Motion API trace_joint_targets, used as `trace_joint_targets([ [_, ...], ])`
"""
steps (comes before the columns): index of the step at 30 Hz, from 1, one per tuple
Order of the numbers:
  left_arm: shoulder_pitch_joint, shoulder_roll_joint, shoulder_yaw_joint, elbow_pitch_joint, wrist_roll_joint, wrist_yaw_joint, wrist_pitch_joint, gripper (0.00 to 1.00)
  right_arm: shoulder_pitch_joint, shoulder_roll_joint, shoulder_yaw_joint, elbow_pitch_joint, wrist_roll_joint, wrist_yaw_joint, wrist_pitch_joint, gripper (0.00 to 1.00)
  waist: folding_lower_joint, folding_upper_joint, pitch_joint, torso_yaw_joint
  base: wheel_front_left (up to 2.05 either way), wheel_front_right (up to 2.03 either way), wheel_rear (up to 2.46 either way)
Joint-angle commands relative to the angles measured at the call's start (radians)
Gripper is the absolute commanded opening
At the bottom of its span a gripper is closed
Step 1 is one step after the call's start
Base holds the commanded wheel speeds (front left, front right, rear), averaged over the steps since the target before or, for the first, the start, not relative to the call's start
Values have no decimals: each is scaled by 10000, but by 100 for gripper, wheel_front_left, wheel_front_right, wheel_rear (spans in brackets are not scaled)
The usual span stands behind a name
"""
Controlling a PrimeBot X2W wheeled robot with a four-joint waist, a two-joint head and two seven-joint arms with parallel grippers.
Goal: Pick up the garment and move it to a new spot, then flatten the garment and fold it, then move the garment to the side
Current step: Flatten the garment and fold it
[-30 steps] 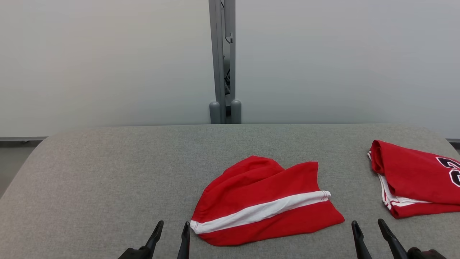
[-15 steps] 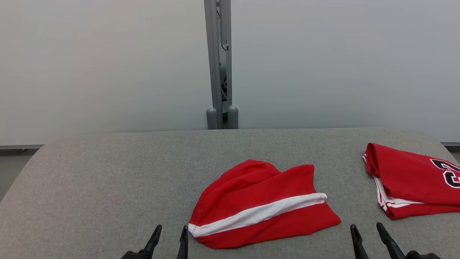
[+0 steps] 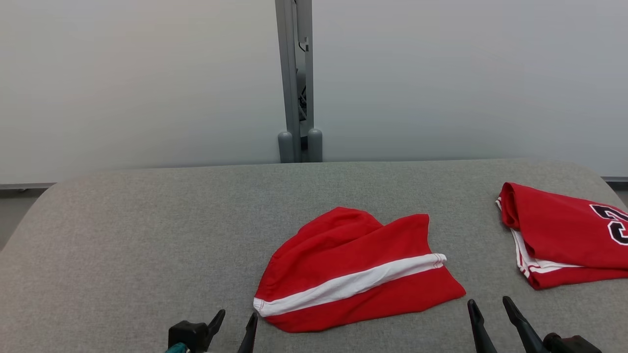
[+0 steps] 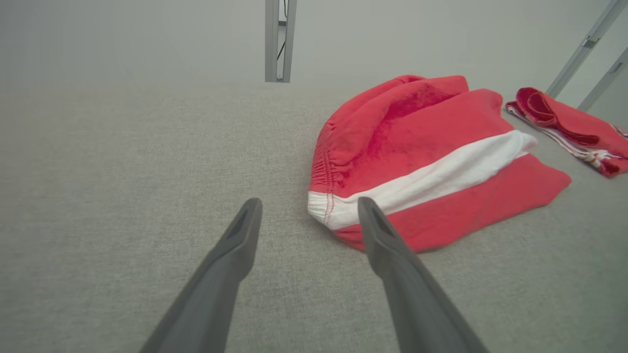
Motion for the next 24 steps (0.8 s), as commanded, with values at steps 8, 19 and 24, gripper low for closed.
trace_joint_targets([
  [8, -1740, 12, -452, 2299, -480, -576, 90, 100, -310, -215, 138, 190, 70, -4, 6, 100, 0, 0, 565, -319, 0, 0, 0],
  [19, -2603, -5, -1180, 3486, -1206, -741, -63, 100, -596, -407, 206, 238, 135, -4, 6, 100, 0, 0, 927, -659, 0, 0, 0],
  [24, -2799, -5, -1625, 3792, -1472, -738, -84, 98, -656, -474, 244, 242, 149, -4, 6, 100, 0, 0, 980, -770, 0, 0, 0],
])
